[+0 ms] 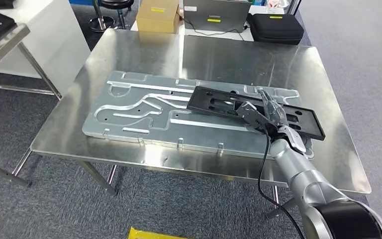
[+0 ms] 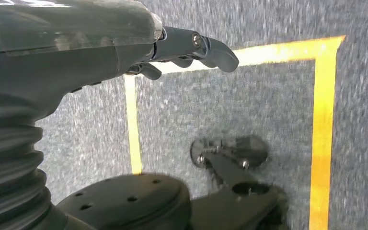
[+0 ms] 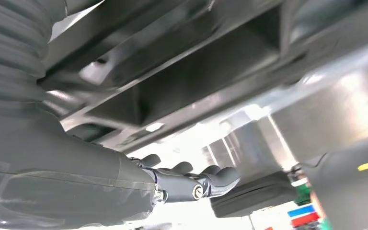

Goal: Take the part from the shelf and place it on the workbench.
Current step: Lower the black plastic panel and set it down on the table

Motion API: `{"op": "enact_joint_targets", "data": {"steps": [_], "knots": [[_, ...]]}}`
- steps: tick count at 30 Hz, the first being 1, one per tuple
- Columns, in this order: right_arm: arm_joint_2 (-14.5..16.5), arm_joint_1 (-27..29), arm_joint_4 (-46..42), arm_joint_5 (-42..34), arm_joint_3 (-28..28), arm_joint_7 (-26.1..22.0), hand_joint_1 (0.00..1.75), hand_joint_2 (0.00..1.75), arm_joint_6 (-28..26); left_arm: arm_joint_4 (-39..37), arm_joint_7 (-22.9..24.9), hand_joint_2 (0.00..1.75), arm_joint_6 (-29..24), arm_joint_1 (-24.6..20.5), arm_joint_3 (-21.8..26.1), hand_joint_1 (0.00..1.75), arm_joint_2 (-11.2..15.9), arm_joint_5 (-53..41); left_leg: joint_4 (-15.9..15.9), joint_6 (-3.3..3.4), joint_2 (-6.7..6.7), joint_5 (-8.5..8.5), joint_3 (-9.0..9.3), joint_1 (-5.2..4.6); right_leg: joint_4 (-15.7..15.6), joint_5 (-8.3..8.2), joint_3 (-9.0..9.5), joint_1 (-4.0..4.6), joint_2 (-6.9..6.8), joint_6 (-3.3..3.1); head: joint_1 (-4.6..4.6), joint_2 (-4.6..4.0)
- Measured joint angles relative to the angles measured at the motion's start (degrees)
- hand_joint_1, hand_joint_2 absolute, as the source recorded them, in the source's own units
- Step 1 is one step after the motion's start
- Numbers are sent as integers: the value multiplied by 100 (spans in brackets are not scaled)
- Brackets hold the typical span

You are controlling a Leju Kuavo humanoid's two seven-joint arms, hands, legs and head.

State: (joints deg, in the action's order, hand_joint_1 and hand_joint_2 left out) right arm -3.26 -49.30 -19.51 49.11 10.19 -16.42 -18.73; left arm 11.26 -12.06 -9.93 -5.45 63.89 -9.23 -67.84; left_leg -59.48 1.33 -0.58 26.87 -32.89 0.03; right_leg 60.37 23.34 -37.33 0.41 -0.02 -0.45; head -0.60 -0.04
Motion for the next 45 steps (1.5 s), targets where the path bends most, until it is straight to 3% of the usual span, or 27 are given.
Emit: {"op": "enact_joint_targets", "data": {"steps": [1, 3, 5, 8, 9, 10, 11, 14, 16, 19, 21, 24, 25, 26, 28, 30, 31, 35, 37, 39, 40, 41, 42, 45], "knots": [[-30, 1, 1, -39, -70, -39, 0, 175, 9, -1, -20, 175, -1, 1, 0, 0, -8, 0, 9, -22, 3, 3, -6, 0, -72, 18, 24, 16, -1, -17, 3, 0], [-90, 11, 1, -200, -216, -181, 0, 87, 82, -1, -51, 175, -8, 4, 0, 0, -8, 1, 23, -80, 11, 19, -1, 3, -136, 3, 44, 2, -2, -28, 4, 0], [-122, 21, 0, -521, -406, -446, 0, 0, 271, -1, -68, 175, -20, 4, 0, 0, -7, 4, -153, -139, 19, 156, -61, 1, -217, -18, 98, -40, -7, -49, 10, 0], [-128, 85, -33, -1270, -844, -1110, 0, 0, 743, -1, -68, 44, -35, 6, 2, 0, -6, 17, -1110, -199, 23, 628, -515, 22, -245, -14, 129, -54, -20, -77, 15, 0], [-119, 130, -70, -1511, -1010, -1358, 0, 0, 899, -1, -58, 0, -36, 12, 5, 0, -6, 24, -1386, -216, 24, 703, -659, 30, -239, -9, 129, -53, -24, -81, 15, 0], [-99, 182, -130, -1717, -1171, -1600, 0, 0, 1029, -1, -43, 0, -36, 17, 10, 0, -6, 31, -1486, -230, 24, 673, -722, 37, -231, -2, 130, -53, -23, -83, 15, 0], [-72, 237, -206, -1876, -1308, -1812, 0, 0, 1131, -1, -24, 0, -36, 19, 15, 0, -6, 34, -1367, -240, 25, 535, -681, 46, -216, 6, 132, -56, -15, -80, 15, 0], [58, 448, -515, -2113, -1493, -2150, 0, 0, 1302, -1, 30, 0, -34, 7, 20, 0, -7, 30, -301, -205, 39, 25, -201, 54, -148, 42, 124, -51, 36, -39, 14, 0], [173, 611, -743, -2201, -1511, -2205, 0, 0, 1371, -1, 53, 0, -32, -8, 21, 0, -8, 15, 7, -136, 44, -29, -66, 35, -126, 42, 108, -44, 71, 12, 11, 0], [299, 803, -1023, -2341, -1514, -2187, 0, 0, 1405, -1, 43, 0, -30, -25, 22, 0, -22, -5, 75, -24, 32, -95, -39, 39, -105, 67, 95, -60, 70, 115, 9, 0], [321, 847, -1170, -2448, -1515, -2159, 0, 0, 1402, -1, 8, 0, -30, -27, 22, 0, -37, -11, 132, 38, 27, -146, -24, 60, 218, 296, -40, -74, 55, 173, -1, 0], [321, 881, -1300, -2538, -1515, -2106, 0, 0, 1388, -1, -85, 0, -19, -22, 22, 0, -39, -11, 137, 53, 25, -158, -29, 60, 1238, 769, -503, -111, 44, 235, -5, 0], [321, 905, -1331, -2550, -1515, -2094, 0, 0, 1386, -1, -118, 0, -11, -22, 22, 0, -42, -11, 134, 49, 25, -155, -28, 60, 1392, 778, -579, -126, 40, 249, -5, 0], [320, 923, -1359, -2554, -1515, -2092, 0, 0, 1385, -1, -144, 0, -4, -25, 22, 0, -45, -11, 128, 41, 25, -150, -25, 62, 1317, 674, -543, -144, 35, 257, -5, 0], [310, 935, -1438, -2575, -1515, -2092, 0, 0, 1382, -1, -185, 0, 7, -41, 22, 0, -58, -15, 113, 10, 25, -130, -13, 65, 622, 302, -202, -174, 23, 262, -6, 0], [288, 938, -1522, -2621, -1517, -2093, 0, 0, 1380, -1, -202, 0, 11, -72, 21, 0, -67, -23, 104, -46, 20, -113, -18, 53, 1, 105, 107, -159, 22, 234, -5, 0], [277, 955, -1567, -2661, -1517, -2099, 0, 0, 1381, -1, -206, 0, 12, -84, 21, 0, -68, -25, 106, -81, 17, -110, -22, 50, -123, 99, 160, -140, 25, 207, -2, 0], [280, 1098, -1833, -2852, -1518, -2196, 0, 0, 1388, -1, -190, 0, 10, -97, 20, 0, -72, -11, 58, -215, 18, -36, -40, 59, -181, 85, 175, -127, 30, 55, 5, 0], [328, 1239, -2124, -2985, -1512, -2293, 0, 0, 1384, -1, -136, 0, -1, -96, 22, 0, -78, 26, -420, -239, 24, 250, -253, 65, -206, 83, 195, -124, 14, -19, 9, 0], [444, 1549, -2620, -3159, -1442, -2331, 0, 0, 1335, -1, -56, 0, -13, -78, 32, 0, -86, 89, -1205, -245, 25, 603, -618, 66, -200, 96, 203, -88, -3, -67, 9, 0], [525, 1757, -2931, -3256, -1349, -2331, 0, 0, 1285, -1, -7, 0, -17, -65, 43, 0, -90, 128, -1469, -244, 25, 678, -744, 65, -192, 101, 205, -70, -6, -79, 9, 0], [606, 1986, -3265, -3345, -1209, -2330, 0, 0, 1213, -1, 42, 0, -21, -56, 60, 0, -95, 166, -1523, -237, 25, 646, -772, 63, -180, 104, 206, -55, -6, -88, 9, 0], [676, 2214, -3595, -3418, -1038, -2329, 0, 0, 1129, -1, 89, 0, -23, -51, 83, 0, -101, 199, -1338, -218, 25, 508, -684, 59, -168, 108, 208, -41, -3, -94, 9, 0], [853, 2836, -4599, -3523, -457, -2324, 0, 0, 839, -1, 204, 0, -22, -65, 155, 0, -113, 273, -216, -110, 28, 14, -140, 24, -139, 121, 205, -6, 3, -88, 7, 0]]}}
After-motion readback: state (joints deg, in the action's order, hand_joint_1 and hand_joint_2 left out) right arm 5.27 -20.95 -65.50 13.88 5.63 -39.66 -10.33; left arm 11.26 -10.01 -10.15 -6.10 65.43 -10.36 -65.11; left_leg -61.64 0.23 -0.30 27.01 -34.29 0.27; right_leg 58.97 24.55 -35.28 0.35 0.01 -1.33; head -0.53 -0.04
